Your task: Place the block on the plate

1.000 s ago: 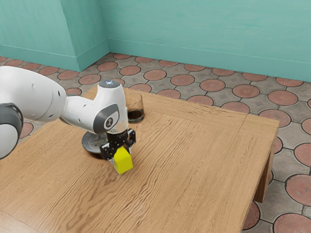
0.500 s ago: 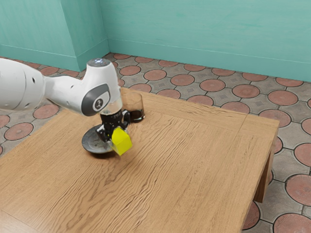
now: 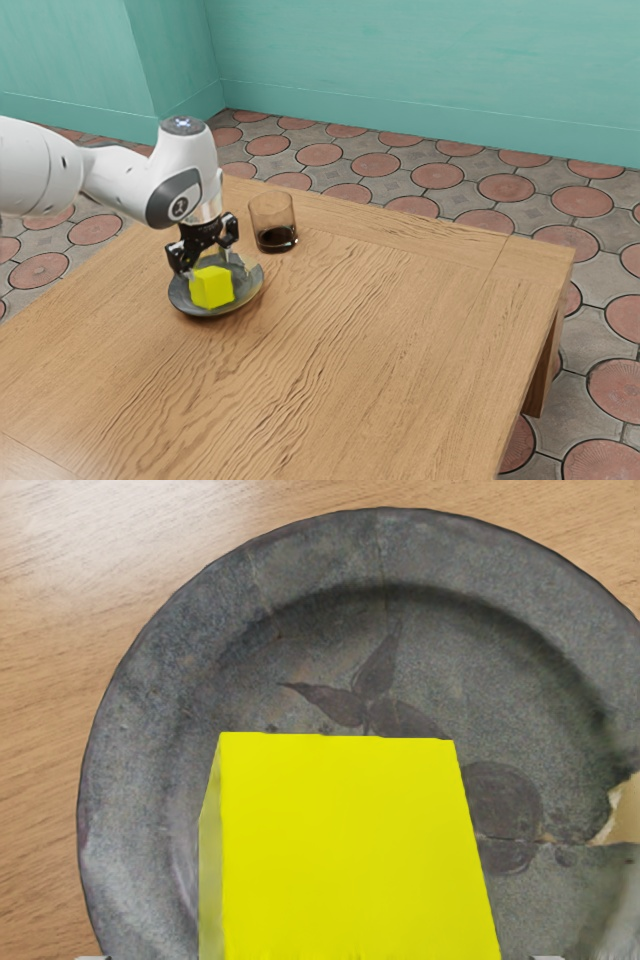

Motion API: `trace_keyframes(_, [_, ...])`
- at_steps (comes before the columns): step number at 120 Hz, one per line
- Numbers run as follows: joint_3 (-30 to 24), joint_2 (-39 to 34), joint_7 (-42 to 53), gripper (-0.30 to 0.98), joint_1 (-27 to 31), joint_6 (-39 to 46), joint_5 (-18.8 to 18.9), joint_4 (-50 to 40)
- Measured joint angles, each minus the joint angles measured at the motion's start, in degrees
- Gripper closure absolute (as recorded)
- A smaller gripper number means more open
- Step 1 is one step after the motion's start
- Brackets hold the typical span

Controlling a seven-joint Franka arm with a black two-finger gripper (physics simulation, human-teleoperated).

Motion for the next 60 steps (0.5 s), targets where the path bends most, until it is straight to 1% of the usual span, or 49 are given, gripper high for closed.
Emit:
trace_keyframes(8, [0.0, -1.2, 0.5, 0.12, 0.0, 0.2, 0.1, -0.3])
trace_keyframes(24, [-1.2, -7.0, 2.3, 0.06, -0.2, -2.8, -0.6, -0.4])
trace_keyframes(30, [-1.5, -8.4, 4.3, 0.05, -0.3, -4.4, -1.7, -0.2])
trace_keyframes(36, [-1.5, -9.5, 7.3, 0.04, -0.4, -6.1, -3.3, 0.1])
trace_keyframes(42, [-1.4, -9.9, 11.5, 0.03, -0.3, -8.2, -4.5, 2.4])
trace_keyframes(50, [-1.3, -10.5, 17.5, 0.02, -0.3, -11.5, -5.3, 5.6])
trace_keyframes(60, [-1.4, -13.3, 24.2, 0.02, -0.3, -15.3, -5.8, 6.8])
